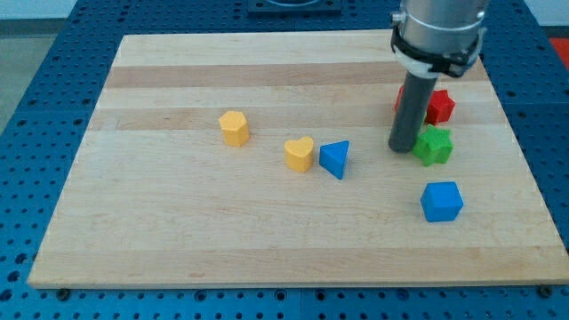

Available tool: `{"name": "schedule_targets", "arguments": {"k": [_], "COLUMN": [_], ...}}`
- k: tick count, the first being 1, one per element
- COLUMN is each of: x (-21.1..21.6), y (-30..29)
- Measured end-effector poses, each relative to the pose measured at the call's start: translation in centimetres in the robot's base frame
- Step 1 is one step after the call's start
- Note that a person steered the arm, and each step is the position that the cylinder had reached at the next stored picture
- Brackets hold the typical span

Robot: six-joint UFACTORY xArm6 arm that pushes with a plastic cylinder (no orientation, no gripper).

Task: Push green star towards group of blocks

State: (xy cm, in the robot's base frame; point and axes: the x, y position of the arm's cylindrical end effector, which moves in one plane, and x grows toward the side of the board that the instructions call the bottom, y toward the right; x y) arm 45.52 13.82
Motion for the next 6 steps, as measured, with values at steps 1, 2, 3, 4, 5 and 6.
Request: {"name": "schedule_targets", "arguments": {"k": [1,2,3,4,5,6], "x": [3.9,3.8,3.8,3.6,-0.4,-0.4], "y": [0.0,3.1,4.6,5.9,5.6,5.6]}}
